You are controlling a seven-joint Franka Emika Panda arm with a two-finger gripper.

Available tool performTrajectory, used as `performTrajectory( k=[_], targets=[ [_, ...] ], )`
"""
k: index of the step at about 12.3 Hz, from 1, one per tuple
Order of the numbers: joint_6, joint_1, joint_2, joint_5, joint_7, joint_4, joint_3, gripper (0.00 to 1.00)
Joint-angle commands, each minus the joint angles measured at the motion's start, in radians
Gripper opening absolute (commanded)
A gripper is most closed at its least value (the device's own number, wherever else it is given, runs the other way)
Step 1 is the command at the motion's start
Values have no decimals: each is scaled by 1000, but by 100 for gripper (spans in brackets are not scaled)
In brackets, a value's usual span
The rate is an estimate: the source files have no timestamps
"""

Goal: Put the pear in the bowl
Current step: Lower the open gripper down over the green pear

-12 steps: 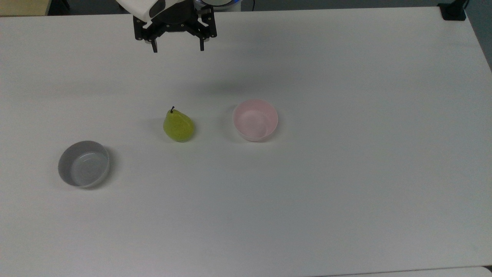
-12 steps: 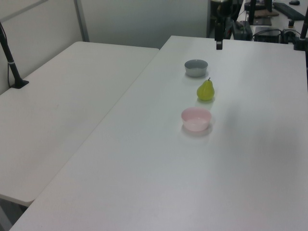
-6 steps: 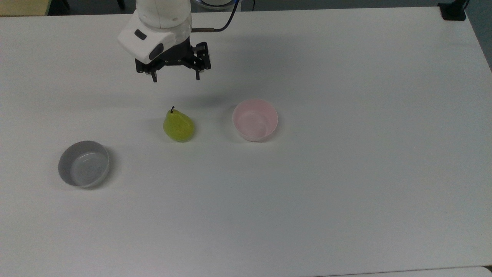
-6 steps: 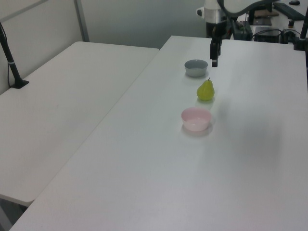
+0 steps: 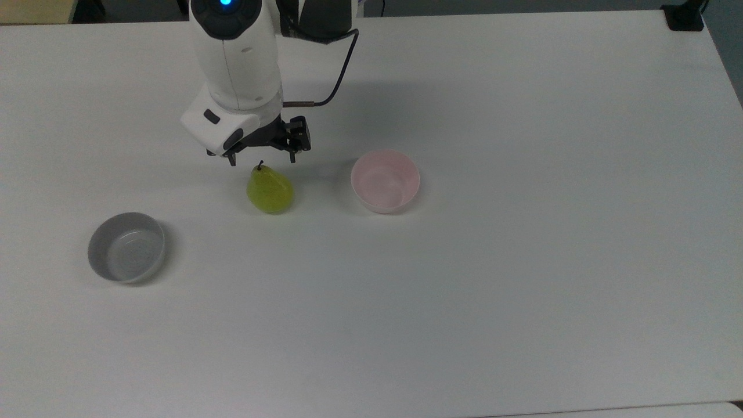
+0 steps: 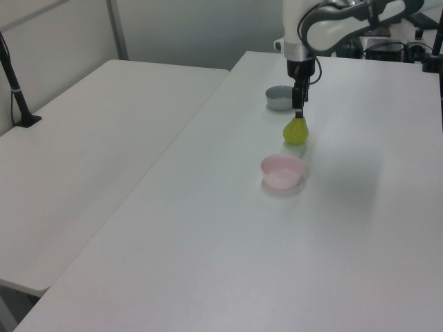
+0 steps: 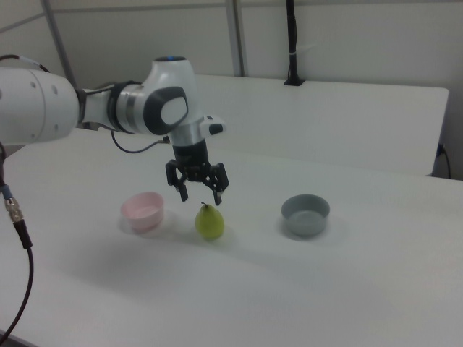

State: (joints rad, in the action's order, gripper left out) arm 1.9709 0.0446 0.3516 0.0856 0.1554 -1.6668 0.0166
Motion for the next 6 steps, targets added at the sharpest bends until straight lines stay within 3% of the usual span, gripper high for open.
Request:
performTrajectory(
  k=[1, 4, 6],
  targets=[
    [75, 1, 50, -1, 13, -8, 9, 100],
    [108, -2, 93, 8, -11, -8, 9, 100],
    [140, -6, 119, 57, -80, -10, 9, 100]
  ],
)
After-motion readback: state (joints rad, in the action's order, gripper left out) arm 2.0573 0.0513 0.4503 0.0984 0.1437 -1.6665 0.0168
